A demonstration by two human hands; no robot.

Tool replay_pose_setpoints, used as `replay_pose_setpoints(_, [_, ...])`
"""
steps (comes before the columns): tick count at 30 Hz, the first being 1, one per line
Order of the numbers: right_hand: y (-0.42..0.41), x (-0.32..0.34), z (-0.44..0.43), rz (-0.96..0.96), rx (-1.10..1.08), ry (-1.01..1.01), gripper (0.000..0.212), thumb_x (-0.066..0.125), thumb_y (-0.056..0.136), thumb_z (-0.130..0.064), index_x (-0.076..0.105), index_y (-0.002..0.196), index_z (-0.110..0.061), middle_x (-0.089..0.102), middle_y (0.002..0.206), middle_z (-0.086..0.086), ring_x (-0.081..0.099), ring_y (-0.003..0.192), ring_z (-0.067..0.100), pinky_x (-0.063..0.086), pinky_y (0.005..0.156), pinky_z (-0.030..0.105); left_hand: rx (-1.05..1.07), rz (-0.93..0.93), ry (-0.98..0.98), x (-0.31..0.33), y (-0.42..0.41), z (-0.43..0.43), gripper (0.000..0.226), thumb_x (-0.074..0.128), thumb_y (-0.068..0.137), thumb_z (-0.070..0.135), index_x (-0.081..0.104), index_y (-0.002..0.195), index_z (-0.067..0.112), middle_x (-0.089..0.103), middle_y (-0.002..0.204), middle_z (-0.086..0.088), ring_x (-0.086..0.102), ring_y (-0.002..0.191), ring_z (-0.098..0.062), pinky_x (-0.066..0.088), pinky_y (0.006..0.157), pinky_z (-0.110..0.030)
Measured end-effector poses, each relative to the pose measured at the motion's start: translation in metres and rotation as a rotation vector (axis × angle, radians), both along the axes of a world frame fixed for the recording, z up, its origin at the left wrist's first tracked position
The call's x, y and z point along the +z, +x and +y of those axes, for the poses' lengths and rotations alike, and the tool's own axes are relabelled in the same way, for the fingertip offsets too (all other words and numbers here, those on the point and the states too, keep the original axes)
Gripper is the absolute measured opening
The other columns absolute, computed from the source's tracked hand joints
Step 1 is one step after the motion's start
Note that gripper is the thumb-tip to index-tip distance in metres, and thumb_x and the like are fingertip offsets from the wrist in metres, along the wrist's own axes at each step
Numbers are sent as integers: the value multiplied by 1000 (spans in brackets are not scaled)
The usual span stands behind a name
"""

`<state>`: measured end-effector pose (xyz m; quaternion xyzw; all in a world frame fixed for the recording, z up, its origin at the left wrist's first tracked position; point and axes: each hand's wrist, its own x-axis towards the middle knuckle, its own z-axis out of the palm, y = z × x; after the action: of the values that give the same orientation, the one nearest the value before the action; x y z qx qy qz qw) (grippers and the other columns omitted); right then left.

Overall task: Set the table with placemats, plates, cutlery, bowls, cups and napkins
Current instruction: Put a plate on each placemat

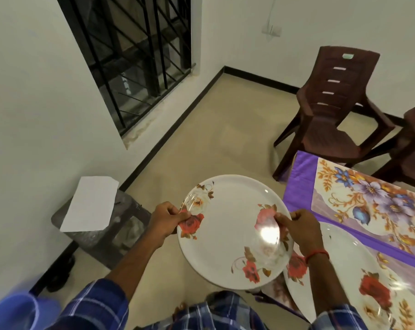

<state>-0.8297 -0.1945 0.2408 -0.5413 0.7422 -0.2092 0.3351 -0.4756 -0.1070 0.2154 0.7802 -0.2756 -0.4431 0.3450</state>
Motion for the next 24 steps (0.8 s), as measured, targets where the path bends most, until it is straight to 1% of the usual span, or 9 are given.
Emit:
replay_pose_setpoints(4, [19, 12, -18, -8, -52, -12, 41, 83, 79, -42, 63, 87, -7, 68, 78, 7, 66, 72, 23, 49, 62, 31, -1, -27, -44, 2, 14, -26, 37, 92, 73, 30, 64, 82, 7, 74, 77, -11, 76, 75, -31, 63, 68, -55])
replay_pose_setpoints(6, [27, 17, -30, -4, -72, -25, 40, 83, 80, -38, 60, 87, -6, 65, 78, 6, 62, 70, 20, 41, 58, 27, -5, -33, -62, 7, 20, -44, 36, 90, 76, 28, 63, 83, 5, 73, 78, -12, 75, 75, -30, 64, 68, -53])
replay_pose_setpoints(8, [34, 19, -45, 2, -84, -38, 39, 84, 79, -38, 60, 83, -7, 63, 74, 5, 62, 69, 20, 39, 56, 27, -24, -78, -70, 11, 26, -64, 35, 88, 79, 29, 63, 84, 5, 73, 79, -12, 74, 75, -29, 64, 68, -49])
replay_pose_setpoints(10, [44, 19, -60, -10, -76, -46, 38, 84, 78, -39, 62, 79, -8, 64, 71, 5, 64, 67, 20, 47, 58, 29, -44, -123, -62, 12, 35, -86, 34, 85, 82, 33, 63, 83, 8, 72, 80, -11, 73, 76, -28, 64, 68, -44])
replay_pose_setpoints(12, [51, 12, -85, -15, -89, -61, 40, 85, 76, -41, 64, 81, -7, 67, 71, 5, 67, 68, 21, 55, 64, 34, -72, -155, -66, 7, 44, -116, 33, 84, 83, 36, 64, 83, 9, 72, 80, -9, 73, 76, -26, 64, 69, -42])
replay_pose_setpoints(15, [59, 7, -121, -34, -85, -60, 41, 85, 75, -43, 65, 85, -8, 70, 74, 4, 70, 69, 20, 60, 66, 36, -88, -148, -63, 7, 55, -157, 32, 81, 85, 37, 65, 85, 10, 72, 82, -9, 72, 77, -25, 63, 70, -40])
replay_pose_setpoints(18, [67, 9, -165, -46, -101, -57, 39, 85, 75, -44, 65, 85, -12, 71, 74, 1, 71, 68, 15, 61, 67, 38, -116, -150, -53, 9, 64, -206, 32, 81, 86, 36, 66, 85, 8, 72, 82, -11, 73, 78, -26, 63, 70, -39])
replay_pose_setpoints(21, [71, 15, -206, -42, -116, -64, 37, 84, 78, -43, 63, 85, -13, 70, 74, 0, 70, 68, 13, 59, 64, 32, -135, -154, -46, 11, 67, -253, 31, 81, 86, 37, 68, 86, 8, 73, 81, -9, 73, 78, -25, 63, 69, -39])
replay_pose_setpoints(24, [76, 21, -235, -53, -129, -73, 37, 81, 81, -41, 58, 88, -14, 69, 78, 2, 70, 70, 15, 56, 63, 29, -142, -133, -55, 15, 66, -289, 31, 80, 87, 36, 71, 82, 7, 75, 78, -10, 74, 75, -27, 64, 71, -43])
